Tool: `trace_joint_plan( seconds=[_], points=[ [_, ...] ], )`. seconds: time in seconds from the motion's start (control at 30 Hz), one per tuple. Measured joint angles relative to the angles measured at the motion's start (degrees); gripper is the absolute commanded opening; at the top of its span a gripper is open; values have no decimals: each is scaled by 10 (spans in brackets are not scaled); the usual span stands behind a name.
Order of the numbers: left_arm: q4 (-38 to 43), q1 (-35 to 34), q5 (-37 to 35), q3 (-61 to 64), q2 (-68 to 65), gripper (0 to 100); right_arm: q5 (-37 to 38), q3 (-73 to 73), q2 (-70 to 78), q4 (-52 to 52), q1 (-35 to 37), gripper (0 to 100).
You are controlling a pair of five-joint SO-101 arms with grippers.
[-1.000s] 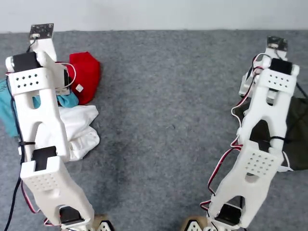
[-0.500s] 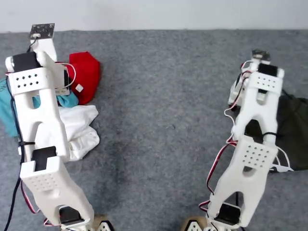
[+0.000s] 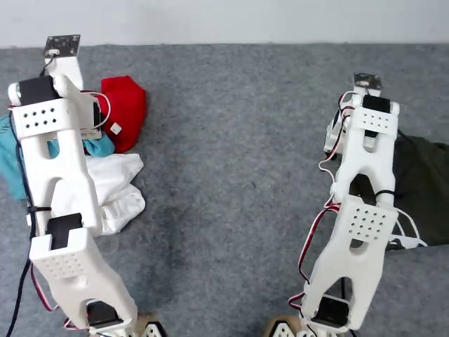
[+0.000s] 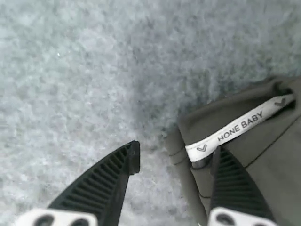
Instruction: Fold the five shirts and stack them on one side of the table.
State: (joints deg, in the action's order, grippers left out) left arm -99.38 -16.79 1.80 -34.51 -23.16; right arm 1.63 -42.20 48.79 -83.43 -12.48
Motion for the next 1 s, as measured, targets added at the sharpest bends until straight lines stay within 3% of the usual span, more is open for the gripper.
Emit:
trace_joint_plan(
  seconds=[0.4,0.57,0.7,1.0],
  points=[
    [0,-15,0,0,0,127,27,0,-188,-130,0,247],
    [0,-83,5,0,0,141,64,0,-243,-166,0,247],
    [0,-153,50,3,0,141,74,0,-264,-169,0,247],
    [2,-182,92,195,0,137,74,0,-267,-169,0,247]
  ],
)
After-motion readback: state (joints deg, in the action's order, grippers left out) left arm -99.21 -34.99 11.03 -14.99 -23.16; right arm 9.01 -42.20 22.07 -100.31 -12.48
